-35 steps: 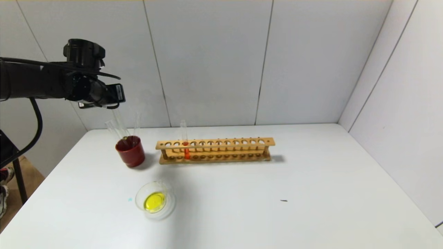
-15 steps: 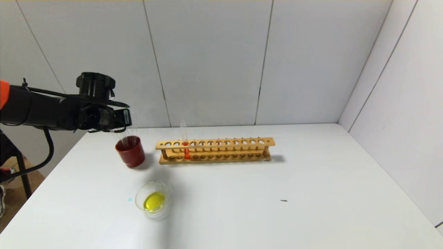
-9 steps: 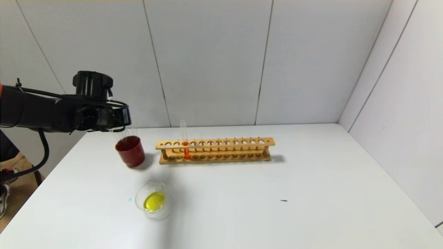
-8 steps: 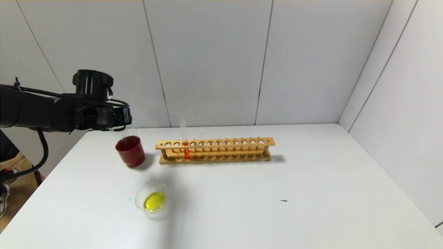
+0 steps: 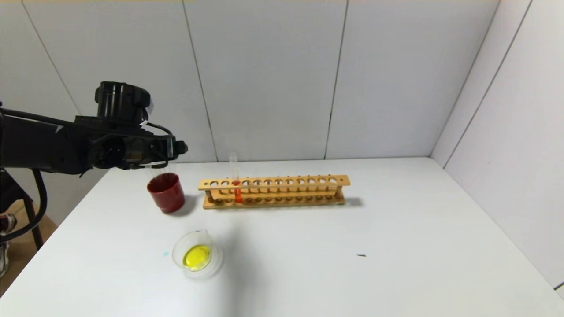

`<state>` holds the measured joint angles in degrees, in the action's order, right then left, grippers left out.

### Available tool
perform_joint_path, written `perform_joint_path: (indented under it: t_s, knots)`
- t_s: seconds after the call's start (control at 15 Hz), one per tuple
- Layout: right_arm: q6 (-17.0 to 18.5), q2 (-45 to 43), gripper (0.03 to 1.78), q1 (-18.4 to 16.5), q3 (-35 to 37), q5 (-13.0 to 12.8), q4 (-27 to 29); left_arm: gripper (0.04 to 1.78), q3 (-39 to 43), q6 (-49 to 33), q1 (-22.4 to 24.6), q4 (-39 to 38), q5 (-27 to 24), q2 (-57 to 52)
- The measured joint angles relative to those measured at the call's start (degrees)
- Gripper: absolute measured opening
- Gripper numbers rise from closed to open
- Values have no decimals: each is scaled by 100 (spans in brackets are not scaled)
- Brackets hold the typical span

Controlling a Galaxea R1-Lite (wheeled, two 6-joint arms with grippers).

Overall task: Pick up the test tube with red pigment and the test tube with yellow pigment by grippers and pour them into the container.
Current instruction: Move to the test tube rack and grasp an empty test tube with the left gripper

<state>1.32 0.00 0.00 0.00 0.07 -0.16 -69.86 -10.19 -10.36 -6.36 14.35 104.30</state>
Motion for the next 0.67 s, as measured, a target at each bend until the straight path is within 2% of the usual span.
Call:
perform_joint_path:
  t_s: [0.4,0.67]
  knots:
    - [0,0,171,0,0,0,0,175,217,-77,-713,-88,50,-161]
    - [0,0,171,0,0,0,2,175,492,-78,-1243,-630,133,-130]
